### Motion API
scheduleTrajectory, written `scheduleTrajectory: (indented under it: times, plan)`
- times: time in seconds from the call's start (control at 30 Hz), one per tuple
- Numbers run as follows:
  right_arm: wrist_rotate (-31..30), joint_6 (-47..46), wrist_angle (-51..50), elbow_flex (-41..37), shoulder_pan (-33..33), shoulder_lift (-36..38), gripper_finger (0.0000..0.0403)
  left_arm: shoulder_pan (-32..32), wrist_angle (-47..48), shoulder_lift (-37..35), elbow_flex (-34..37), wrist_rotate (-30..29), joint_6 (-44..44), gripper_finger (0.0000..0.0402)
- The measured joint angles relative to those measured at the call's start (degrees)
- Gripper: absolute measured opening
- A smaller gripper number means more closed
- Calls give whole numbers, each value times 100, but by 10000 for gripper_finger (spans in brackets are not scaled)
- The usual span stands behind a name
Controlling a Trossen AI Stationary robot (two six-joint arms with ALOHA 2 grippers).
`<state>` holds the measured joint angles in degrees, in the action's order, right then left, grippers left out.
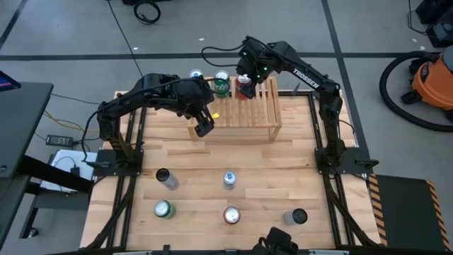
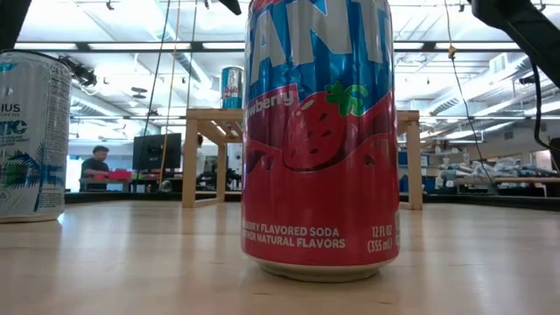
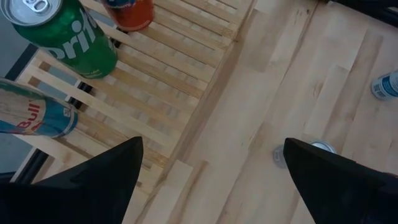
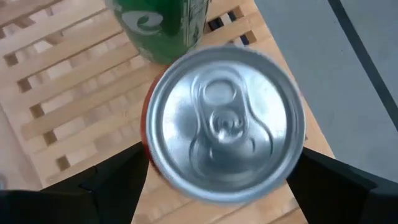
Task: Place canned beverage on shelf
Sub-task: Put the right orange soda can on the shelf, then put the right white soda can on the shelf
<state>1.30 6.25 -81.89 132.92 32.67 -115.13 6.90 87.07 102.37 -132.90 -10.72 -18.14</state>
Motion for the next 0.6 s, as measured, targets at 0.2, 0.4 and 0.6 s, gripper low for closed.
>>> scheduleTrajectory:
  times: [0.2,0.4,0.6]
  plan:
    - [-17,21,-141,206,0,94,366,1,0,0,0,0,80,389]
    - [-185,41,-111,196,-2,454,366,0,0,0,0,0,82,389]
    - [-487,-156,-429,195,-76,980,367,0,42,0,0,0,133,389]
